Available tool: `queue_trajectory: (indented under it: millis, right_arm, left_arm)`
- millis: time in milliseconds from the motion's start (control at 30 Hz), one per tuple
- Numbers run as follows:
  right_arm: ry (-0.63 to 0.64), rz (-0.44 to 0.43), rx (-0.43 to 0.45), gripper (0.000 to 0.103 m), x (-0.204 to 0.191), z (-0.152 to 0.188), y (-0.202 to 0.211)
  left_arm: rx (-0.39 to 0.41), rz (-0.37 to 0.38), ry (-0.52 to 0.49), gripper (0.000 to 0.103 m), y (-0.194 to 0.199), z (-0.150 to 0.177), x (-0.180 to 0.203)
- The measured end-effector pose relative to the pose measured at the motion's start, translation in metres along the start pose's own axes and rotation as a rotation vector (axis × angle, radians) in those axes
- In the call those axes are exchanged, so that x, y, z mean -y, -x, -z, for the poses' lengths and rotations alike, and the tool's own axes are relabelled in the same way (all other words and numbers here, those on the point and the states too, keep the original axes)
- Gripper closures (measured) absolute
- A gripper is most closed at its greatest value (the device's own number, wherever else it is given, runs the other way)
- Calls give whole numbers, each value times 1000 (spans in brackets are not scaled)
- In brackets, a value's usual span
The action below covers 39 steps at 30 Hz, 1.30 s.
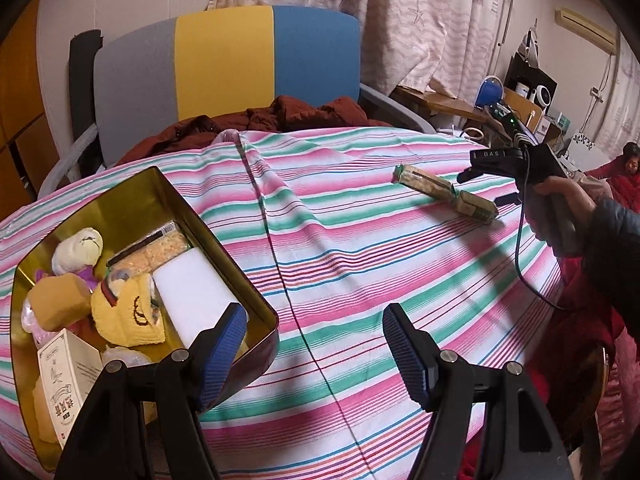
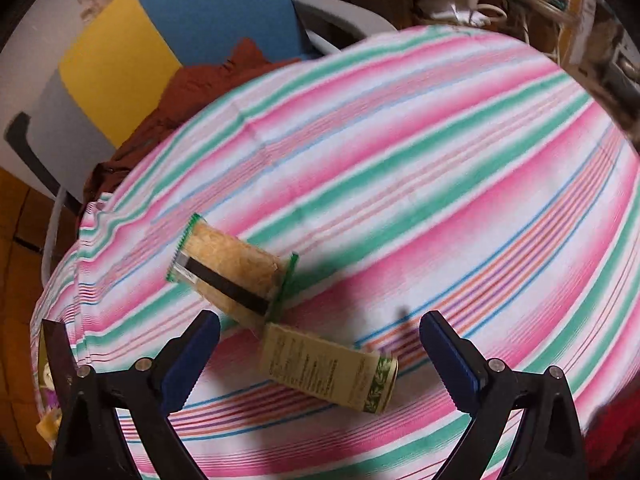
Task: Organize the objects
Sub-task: 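Move both tools back toward the cracker bar and green box, then grasp the pale green box with the right tool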
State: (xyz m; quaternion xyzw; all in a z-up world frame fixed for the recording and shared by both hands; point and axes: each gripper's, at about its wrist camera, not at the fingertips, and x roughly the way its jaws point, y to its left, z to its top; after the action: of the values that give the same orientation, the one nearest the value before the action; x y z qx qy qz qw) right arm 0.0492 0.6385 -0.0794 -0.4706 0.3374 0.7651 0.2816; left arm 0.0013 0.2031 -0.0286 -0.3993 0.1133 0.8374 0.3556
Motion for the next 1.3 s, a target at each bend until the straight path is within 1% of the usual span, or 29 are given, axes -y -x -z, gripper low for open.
queue_trajectory:
  millis: [67, 100, 167, 267, 367, 400, 433, 467, 500, 633, 767, 867, 900, 1000, 1100, 1300]
  right_arm:
    - [-24, 24, 15, 2, 3, 6, 2]
    - [-43, 15, 16, 2, 5, 10, 2]
    - [-61, -4, -8, 2, 7, 15, 0]
    - [-37, 17, -3, 2, 2, 18, 0]
    - [-25, 30, -19, 3, 0, 19, -6]
    - [-8, 48, -27, 7, -2, 20, -8]
    - [9, 62, -34, 22, -4, 21, -9]
    - [30, 75, -39, 24, -6, 22, -10]
    - [55, 103, -28, 24, -8, 23, -8]
    - [90, 120, -13, 24, -12, 25, -4]
    - [53, 148, -15, 24, -7, 23, -1]
    - [25, 202, 26, 24, 4, 19, 11]
    - [10, 206, 39, 24, 4, 19, 16]
    - [-34, 170, 63, 24, 15, 16, 25]
    - [-56, 129, 95, 24, 15, 18, 33]
    - [-120, 47, 201, 24, 32, 14, 61]
  left_arm:
    - [-12, 6, 3, 32, -5, 0, 1]
    - [-17, 9, 2, 32, -7, 0, 2]
    - [-31, 16, -2, 32, -11, 2, 5]
    - [-43, 25, -12, 32, -14, 4, 8]
    - [-55, 28, -12, 32, -17, 5, 10]
    - [-61, 31, -13, 32, -19, 5, 10]
    - [-66, 33, -14, 32, -20, 4, 11]
    - [-69, 34, -16, 32, -21, 4, 13]
    - [-74, 36, -22, 32, -22, 3, 16]
    - [-98, 60, -38, 32, -30, -4, 27]
    - [-104, 102, -33, 32, -38, -22, 39]
    - [-133, 146, -21, 32, -54, -40, 50]
    - [-150, 162, -5, 32, -62, -46, 54]
    - [-194, 191, 24, 34, -87, -63, 66]
    - [-222, 185, 20, 35, -110, -80, 83]
    - [-269, 203, 51, 35, -158, -120, 118]
